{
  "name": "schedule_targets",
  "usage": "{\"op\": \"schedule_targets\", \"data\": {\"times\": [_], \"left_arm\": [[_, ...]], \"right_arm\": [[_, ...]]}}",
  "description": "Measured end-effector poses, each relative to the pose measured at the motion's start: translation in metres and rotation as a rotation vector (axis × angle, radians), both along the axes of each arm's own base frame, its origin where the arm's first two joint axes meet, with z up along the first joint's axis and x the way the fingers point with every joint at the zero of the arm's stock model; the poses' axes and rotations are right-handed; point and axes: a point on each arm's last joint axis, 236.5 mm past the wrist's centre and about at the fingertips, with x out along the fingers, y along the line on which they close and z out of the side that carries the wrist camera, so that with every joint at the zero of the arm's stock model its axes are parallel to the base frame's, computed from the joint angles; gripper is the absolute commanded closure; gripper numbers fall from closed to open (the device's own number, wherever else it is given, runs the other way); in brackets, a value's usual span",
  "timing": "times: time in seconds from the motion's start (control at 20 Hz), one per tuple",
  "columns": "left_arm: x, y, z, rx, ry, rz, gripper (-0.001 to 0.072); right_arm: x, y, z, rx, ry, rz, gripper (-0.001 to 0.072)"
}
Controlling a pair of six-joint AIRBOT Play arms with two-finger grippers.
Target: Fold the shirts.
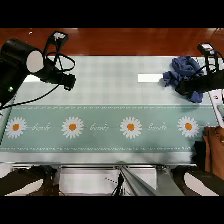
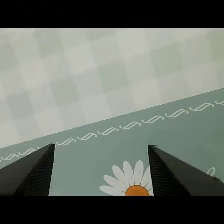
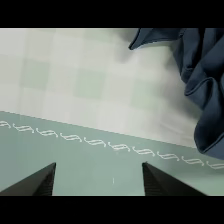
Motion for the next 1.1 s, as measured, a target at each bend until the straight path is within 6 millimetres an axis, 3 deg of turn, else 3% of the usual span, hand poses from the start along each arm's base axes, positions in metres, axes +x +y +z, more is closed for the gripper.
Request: {"op": "schedule_targets", "data": {"times": [0.8, 1.1], "left_arm": [[0.001, 0.0, 0.0, -0.002, -0.005, -0.001, 0.0011], [0.033, -0.018, 0.013, -0.057, -0.145, -0.037, 0.0011]], "right_arm": [[0.001, 0.001, 0.001, 0.003, -0.005, -0.001, 0.0105], [0.044, 0.003, 0.027, 0.04, -0.213, -0.041, 0.0107]]}}
